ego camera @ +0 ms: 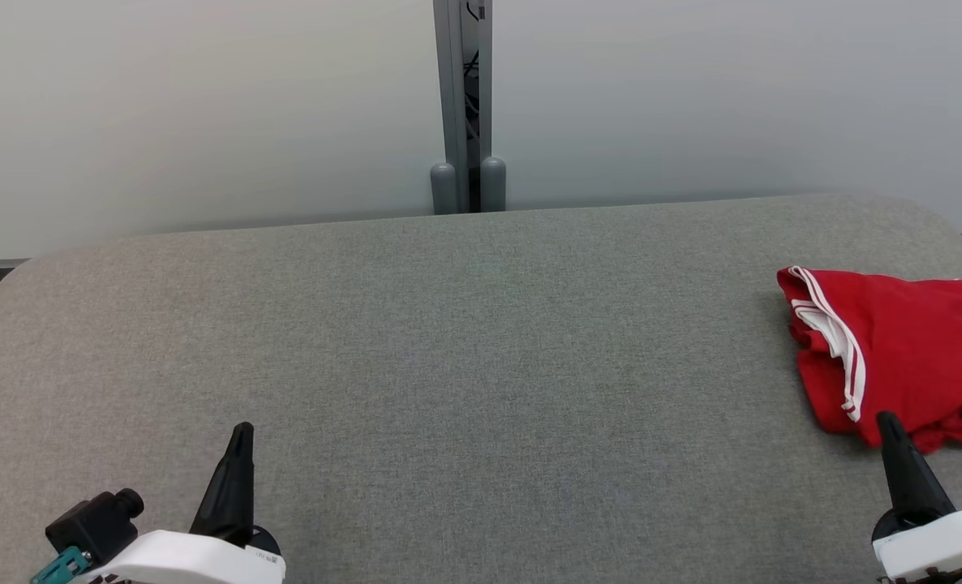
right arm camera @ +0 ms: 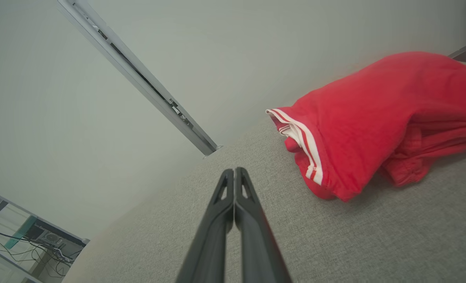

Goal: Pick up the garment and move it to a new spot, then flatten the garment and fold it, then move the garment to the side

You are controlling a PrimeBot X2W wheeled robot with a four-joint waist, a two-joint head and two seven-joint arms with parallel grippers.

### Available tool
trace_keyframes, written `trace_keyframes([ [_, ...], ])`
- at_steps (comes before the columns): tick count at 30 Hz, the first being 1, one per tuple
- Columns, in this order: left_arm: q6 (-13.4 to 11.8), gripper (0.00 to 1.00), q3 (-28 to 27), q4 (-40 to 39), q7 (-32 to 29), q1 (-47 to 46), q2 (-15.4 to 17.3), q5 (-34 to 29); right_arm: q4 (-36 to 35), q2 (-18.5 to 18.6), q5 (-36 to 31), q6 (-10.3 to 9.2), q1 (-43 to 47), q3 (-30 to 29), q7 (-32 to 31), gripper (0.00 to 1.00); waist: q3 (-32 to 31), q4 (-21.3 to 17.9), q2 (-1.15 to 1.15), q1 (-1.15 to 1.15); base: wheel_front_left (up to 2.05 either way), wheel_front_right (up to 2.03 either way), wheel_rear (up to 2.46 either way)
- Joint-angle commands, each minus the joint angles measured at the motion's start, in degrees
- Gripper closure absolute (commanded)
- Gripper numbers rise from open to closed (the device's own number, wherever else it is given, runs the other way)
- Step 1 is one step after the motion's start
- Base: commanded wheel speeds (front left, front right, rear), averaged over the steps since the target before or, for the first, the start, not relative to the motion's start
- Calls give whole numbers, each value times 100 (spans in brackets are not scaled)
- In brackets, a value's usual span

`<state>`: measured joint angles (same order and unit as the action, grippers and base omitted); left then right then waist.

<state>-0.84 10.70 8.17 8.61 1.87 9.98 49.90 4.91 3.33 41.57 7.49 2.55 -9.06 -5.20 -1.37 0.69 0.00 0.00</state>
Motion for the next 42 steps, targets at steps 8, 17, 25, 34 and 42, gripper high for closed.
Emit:
trace_keyframes([
  [8,152,100,-31,18,25,-255,-67,648,105,71,752,0,-278,-206,-220,100,16,-6,0,0,0,0,0],
  [17,253,100,-30,84,31,-350,-161,1203,246,82,1386,0,-383,-366,-419,100,34,-13,0,0,0,0,0],
  [25,340,100,-28,141,36,-415,-241,1663,373,88,1903,1,-465,-505,-588,100,49,-19,0,0,0,0,0],
  [34,415,100,-27,198,37,-469,-308,2086,476,89,2381,1,-541,-641,-746,100,65,-25,0,0,0,0,0],
  [42,496,100,-26,243,42,-551,-383,2476,585,90,2822,1,-630,-758,-893,100,81,-31,0,0,0,0,0],
])
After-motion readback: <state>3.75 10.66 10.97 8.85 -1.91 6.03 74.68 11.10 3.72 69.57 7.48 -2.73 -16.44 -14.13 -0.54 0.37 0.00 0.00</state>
